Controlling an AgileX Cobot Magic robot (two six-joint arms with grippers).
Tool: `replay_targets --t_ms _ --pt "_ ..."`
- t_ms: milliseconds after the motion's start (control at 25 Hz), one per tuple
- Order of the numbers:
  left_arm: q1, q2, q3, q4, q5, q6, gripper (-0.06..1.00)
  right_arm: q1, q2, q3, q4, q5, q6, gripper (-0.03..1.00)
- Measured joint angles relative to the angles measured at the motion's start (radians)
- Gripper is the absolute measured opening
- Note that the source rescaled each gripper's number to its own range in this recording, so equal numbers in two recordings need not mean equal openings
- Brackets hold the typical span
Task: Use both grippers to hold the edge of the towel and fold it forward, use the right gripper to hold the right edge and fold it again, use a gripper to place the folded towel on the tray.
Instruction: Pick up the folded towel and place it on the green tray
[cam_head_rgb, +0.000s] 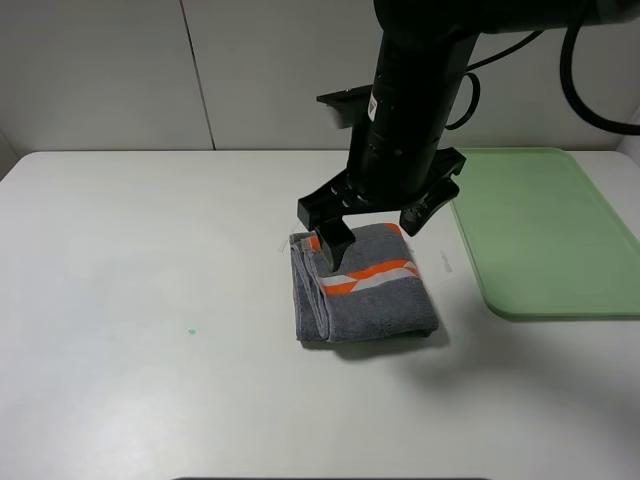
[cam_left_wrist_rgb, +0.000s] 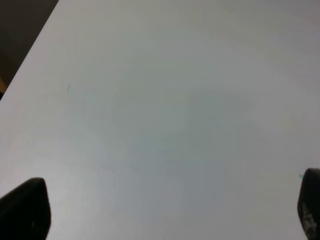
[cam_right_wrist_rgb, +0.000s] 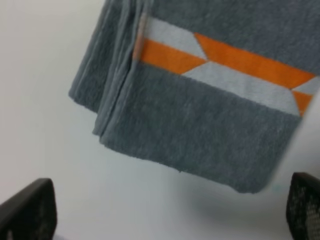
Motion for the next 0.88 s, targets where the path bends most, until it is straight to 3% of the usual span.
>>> replay_targets --t_ms 440,880 --pt "0.0 0.0 0.0 0.0 0.0 0.0 1.0 -0.154 0.013 0.0 -0.01 -0.101 0.016 1.0" --pt "0.0 -0.001 0.0 0.0 0.0 0.0 1.0 -0.216 0.17 0.004 -0.007 -0.205 -0.003 1.0"
